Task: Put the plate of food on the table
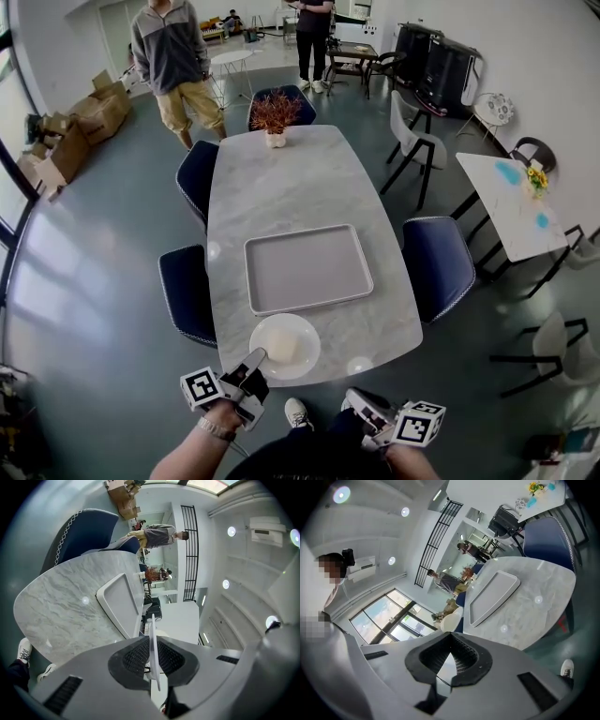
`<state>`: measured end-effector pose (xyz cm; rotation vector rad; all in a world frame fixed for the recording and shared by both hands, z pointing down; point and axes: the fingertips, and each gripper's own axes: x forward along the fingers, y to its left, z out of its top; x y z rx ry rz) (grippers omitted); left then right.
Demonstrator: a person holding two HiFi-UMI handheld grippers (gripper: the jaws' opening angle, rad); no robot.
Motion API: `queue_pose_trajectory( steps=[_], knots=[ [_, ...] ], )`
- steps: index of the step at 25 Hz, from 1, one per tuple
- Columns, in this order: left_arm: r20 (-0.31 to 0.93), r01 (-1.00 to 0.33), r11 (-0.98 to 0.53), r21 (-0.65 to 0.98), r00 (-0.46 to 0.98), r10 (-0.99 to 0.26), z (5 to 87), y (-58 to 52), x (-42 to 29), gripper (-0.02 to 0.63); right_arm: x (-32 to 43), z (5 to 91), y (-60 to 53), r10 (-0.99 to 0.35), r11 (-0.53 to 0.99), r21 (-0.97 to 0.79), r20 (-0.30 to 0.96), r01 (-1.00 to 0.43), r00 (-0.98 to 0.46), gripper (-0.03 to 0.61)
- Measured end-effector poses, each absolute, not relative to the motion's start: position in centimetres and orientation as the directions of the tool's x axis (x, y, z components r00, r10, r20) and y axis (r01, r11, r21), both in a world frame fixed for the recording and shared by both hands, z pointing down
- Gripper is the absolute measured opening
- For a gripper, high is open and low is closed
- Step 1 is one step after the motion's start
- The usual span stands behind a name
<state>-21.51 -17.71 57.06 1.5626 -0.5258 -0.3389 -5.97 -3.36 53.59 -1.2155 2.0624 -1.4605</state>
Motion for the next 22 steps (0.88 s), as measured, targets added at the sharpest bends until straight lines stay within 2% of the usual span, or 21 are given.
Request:
queue_pose_trajectory(
  steps=[22],
  knots=[
    [0.189,-0.174,0.089,0.981,0.73,-0.657,60.8,-27.6,-15.6,0.033,1.0,53.8,-12.4,-0.716,0.134,-0.908,0.189,-0.397,-0.673,0.011]
  ],
)
